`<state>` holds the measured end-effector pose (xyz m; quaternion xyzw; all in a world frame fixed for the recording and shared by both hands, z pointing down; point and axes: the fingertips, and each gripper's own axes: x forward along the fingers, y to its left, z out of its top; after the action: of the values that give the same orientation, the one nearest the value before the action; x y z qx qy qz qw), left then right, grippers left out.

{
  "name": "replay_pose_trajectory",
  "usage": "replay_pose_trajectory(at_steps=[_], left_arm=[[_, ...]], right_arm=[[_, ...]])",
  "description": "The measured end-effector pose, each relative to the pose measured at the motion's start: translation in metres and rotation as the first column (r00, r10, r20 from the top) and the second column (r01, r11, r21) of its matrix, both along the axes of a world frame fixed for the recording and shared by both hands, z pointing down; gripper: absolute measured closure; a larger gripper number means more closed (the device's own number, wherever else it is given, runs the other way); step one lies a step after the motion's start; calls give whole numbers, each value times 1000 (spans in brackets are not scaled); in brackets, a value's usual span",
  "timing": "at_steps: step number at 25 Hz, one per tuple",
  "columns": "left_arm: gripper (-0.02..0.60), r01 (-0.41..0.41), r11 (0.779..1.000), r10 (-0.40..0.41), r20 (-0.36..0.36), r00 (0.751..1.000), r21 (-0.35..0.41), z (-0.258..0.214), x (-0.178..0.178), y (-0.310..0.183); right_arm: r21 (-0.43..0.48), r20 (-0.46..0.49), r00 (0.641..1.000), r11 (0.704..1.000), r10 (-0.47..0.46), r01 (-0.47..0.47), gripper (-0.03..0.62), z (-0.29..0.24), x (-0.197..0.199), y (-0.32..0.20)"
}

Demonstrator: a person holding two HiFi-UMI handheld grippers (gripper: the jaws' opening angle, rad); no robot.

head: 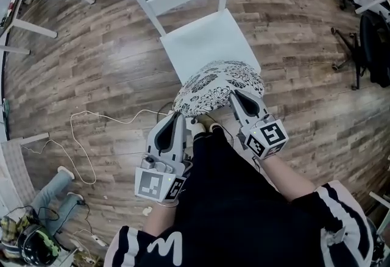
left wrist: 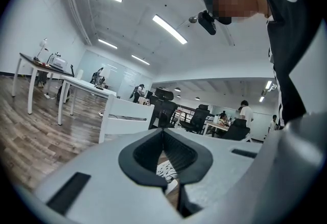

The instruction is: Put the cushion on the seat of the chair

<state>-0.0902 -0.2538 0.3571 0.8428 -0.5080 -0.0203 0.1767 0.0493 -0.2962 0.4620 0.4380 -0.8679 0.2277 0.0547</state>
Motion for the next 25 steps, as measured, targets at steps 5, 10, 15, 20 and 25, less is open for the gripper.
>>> replay_pose_trajectory(at_steps=[5, 10, 15, 20, 25], left_arm=[[575, 12, 1000, -12, 5, 1000, -29, 14, -9, 3], [575, 39, 998, -39, 4, 999, -54, 28, -21, 7], [575, 59, 996, -58, 5, 998, -68, 43, -34, 8], [575, 64, 995, -64, -1, 998, -77, 55, -35, 14], [575, 70, 993, -70, -1, 998, -93, 66, -35, 17]], right_arm=[[-25, -26, 1000, 1000, -7, 7, 559, 20, -4, 1], [-49, -66, 998, 999, -4, 1, 559, 44, -1, 3], [-64, -118, 993, 998, -17, 9, 559, 74, -1, 1], [-81, -145, 989, 997, -30, 19, 559, 95, -1, 1], [-93, -181, 981, 994, -68, 51, 559, 119, -3, 1]])
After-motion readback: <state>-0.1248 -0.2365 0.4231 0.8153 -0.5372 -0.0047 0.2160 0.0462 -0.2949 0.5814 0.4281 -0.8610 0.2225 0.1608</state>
